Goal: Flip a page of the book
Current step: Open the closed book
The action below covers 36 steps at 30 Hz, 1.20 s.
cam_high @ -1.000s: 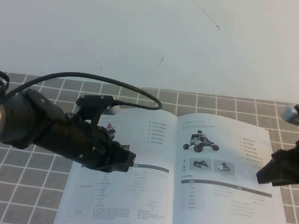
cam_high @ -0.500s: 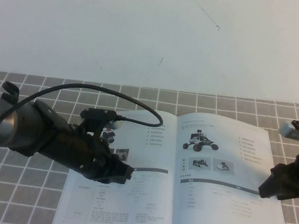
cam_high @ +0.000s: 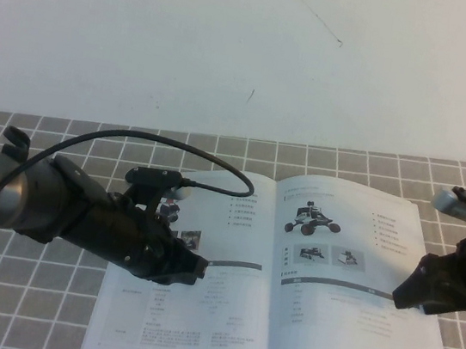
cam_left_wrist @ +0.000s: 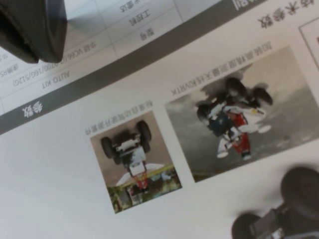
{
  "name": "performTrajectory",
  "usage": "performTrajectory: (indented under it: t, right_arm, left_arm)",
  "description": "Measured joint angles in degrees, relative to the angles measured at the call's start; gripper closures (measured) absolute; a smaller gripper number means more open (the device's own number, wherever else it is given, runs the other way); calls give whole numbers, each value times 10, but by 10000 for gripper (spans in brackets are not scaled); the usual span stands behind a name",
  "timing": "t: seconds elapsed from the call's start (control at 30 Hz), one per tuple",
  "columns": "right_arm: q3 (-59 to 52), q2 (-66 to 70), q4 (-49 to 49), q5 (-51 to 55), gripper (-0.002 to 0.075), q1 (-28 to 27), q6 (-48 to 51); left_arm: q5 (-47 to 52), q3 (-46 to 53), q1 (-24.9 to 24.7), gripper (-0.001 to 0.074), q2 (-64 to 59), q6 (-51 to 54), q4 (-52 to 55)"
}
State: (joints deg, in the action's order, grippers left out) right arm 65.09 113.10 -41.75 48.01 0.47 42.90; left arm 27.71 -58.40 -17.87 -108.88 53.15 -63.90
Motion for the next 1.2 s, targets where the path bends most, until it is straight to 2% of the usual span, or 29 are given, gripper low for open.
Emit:
performTrajectory:
  t: [0.37,0.53,0.8,1.2]
  right_arm:
    - [0,0,-22,10,255,0,19]
    - [0,0,9,-35,255,0,-39]
    - [0,10,3,-42,255,0,-47]
    - [0,21,-178,20,255,-1,65]
  left_arm:
    - [0,0,0,738,0,1,0]
    - [0,0,0,738,0,1,0]
    - [0,0,0,738,0,1,0]
    - [-6,-1,0,738,0,1,0]
